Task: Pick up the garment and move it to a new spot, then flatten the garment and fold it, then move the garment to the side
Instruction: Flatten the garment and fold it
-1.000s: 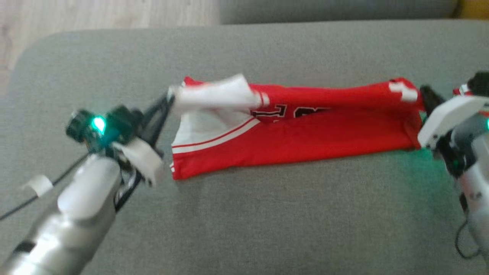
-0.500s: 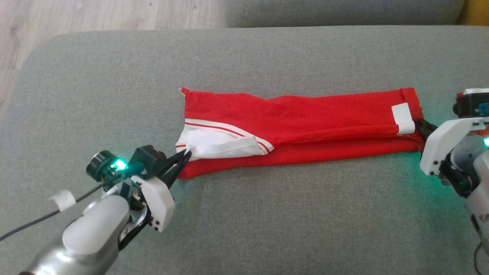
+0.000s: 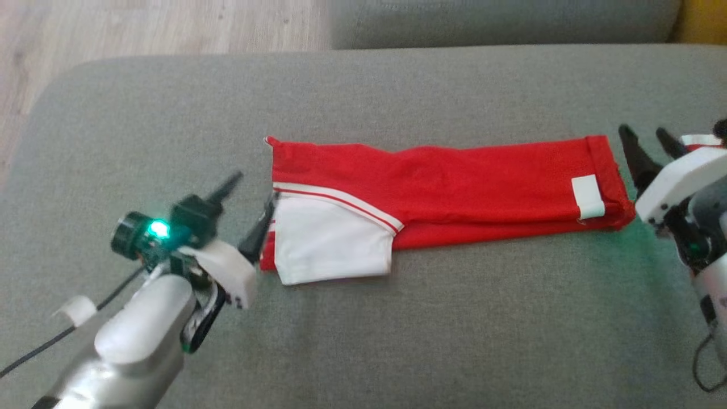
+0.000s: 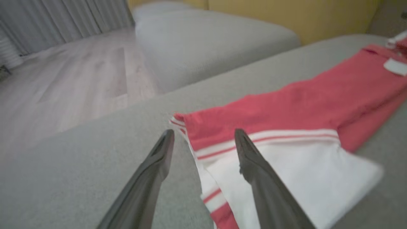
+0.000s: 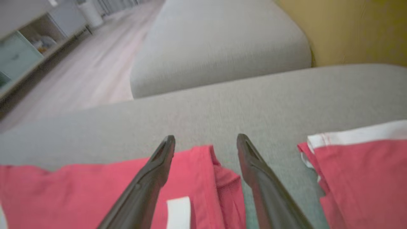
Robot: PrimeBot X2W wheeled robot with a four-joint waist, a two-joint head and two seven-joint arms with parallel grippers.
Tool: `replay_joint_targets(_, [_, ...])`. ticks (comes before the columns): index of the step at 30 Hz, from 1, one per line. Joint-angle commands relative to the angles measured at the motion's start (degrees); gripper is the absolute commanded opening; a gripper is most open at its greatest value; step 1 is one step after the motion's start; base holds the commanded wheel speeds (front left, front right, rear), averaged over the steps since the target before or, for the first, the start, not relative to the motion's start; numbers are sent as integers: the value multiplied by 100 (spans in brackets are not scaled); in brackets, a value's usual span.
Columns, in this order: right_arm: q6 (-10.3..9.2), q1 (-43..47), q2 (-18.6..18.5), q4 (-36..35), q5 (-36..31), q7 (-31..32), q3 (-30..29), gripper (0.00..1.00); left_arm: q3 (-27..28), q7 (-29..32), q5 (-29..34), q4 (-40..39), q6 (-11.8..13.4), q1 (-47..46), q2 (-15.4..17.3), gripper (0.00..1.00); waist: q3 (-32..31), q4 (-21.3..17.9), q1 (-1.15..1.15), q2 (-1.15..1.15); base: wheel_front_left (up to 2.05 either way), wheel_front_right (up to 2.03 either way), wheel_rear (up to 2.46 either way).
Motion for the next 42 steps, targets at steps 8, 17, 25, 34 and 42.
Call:
replay_joint_targets(8, [-4, 0, 400, -1001, -113, -1561, -374, 100, 1420, -1054, -614, -460, 757, -141, -354, 100, -451, -10, 0, 0, 0, 0, 0])
replay_joint_targets(17, [-4, 1312, 1570, -1773, -1723, -2400, -1211, 100, 3002, -1108, 138, -1619, 1046, 1385, -1098, 100, -691, -42, 0, 0, 0, 0, 0])
replay_joint_targets(25, [-4, 2356, 2102, -2567, -2576, -2409, -1802, 100, 3663, -1108, 915, -1633, 597, 2289, -1699, 100, -630, 9, 0, 0, 0, 0, 0])
replay_joint_targets(34, [-4, 2027, 2147, -2379, -3177, -2130, -2164, 100, 4041, -1109, 1297, -1538, 195, 2101, -1978, 100, -155, 101, 0, 0, 0, 0, 0])
replay_joint_targets(42, [-4, 1161, 2152, -1329, -4254, -1275, -3617, 100, 4072, -1109, 1442, -1455, -7, 1770, -2053, 100, 455, 280, 0, 0, 0, 0, 0])
